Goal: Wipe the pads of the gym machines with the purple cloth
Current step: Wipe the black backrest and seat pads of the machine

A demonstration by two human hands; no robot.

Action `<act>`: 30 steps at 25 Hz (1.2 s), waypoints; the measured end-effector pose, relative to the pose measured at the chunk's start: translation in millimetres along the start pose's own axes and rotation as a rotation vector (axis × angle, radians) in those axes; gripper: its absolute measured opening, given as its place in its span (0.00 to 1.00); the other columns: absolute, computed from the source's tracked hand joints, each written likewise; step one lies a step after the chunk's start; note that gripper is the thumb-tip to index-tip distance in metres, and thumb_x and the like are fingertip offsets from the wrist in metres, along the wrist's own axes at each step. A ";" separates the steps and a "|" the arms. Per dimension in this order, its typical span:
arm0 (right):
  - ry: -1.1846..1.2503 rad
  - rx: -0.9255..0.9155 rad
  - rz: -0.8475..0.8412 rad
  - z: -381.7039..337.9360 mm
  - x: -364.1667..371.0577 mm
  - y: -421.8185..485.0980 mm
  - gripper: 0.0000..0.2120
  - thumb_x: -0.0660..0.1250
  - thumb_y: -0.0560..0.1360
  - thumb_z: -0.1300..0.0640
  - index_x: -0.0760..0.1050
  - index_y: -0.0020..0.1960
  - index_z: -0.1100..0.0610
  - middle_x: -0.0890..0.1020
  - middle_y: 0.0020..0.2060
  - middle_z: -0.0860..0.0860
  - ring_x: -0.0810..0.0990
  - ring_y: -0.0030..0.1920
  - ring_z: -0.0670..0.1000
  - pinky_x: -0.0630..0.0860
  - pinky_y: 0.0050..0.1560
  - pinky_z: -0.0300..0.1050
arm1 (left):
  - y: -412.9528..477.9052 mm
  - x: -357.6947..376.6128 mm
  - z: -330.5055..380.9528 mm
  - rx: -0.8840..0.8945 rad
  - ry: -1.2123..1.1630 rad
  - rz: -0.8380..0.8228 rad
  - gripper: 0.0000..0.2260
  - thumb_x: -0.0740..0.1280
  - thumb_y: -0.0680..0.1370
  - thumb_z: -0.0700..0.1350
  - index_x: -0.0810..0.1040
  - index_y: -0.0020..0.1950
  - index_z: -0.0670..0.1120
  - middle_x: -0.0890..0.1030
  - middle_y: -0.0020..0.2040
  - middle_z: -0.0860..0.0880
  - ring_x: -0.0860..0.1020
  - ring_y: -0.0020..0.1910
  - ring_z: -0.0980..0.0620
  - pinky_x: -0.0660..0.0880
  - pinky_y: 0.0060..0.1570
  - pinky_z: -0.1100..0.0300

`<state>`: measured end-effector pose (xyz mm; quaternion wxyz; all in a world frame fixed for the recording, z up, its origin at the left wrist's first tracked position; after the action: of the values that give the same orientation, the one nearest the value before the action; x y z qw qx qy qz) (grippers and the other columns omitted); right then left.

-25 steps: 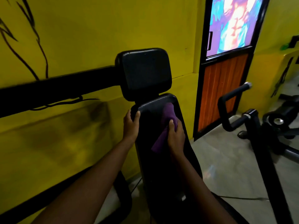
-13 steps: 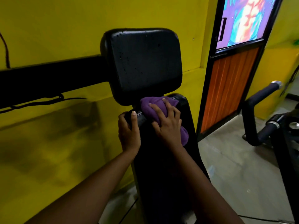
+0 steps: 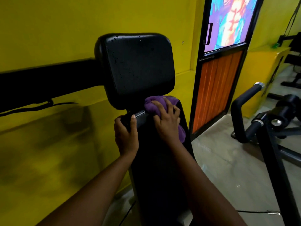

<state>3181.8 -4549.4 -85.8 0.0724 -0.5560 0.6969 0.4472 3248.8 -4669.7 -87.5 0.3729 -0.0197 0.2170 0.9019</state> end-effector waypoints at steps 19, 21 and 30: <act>0.360 0.627 0.185 45.3 59.0 -91.3 0.25 0.52 0.77 0.49 0.59 0.74 0.48 0.56 0.75 0.57 0.60 0.69 0.63 0.62 0.64 0.59 | -11.2 -5.7 5.8 -0.092 0.100 -0.166 0.30 0.62 0.79 0.51 0.53 0.76 0.44 0.60 0.74 0.44 0.64 0.71 0.47 0.60 0.50 0.73; 0.471 0.681 0.209 55.4 46.4 -96.0 0.23 0.57 0.79 0.56 0.61 0.73 0.51 0.60 0.73 0.60 0.62 0.68 0.64 0.59 0.66 0.53 | -30.6 -11.8 13.5 -0.126 0.136 -0.156 0.32 0.62 0.79 0.50 0.50 0.77 0.47 0.54 0.77 0.44 0.61 0.73 0.47 0.60 0.52 0.70; 0.361 0.186 0.209 1.3 35.6 -50.8 0.25 0.52 0.75 0.45 0.65 0.71 0.48 0.64 0.73 0.54 0.64 0.69 0.57 0.65 0.62 0.56 | -63.0 -6.2 2.0 0.744 0.705 -0.255 0.27 0.55 0.77 0.53 0.58 0.75 0.45 0.63 0.74 0.43 0.55 0.75 0.48 0.50 0.74 0.49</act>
<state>3210.8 -4572.8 -135.4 -0.0490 -0.5428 0.7906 0.2792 3296.5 -4633.4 -108.2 0.3657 -0.2144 0.6306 0.6501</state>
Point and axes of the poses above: each hand's wrist, its own y-axis towards the middle knuckle, its own x-axis out of the palm, z = x × y, the point moved 2 cm from there along y, towards the middle knuckle
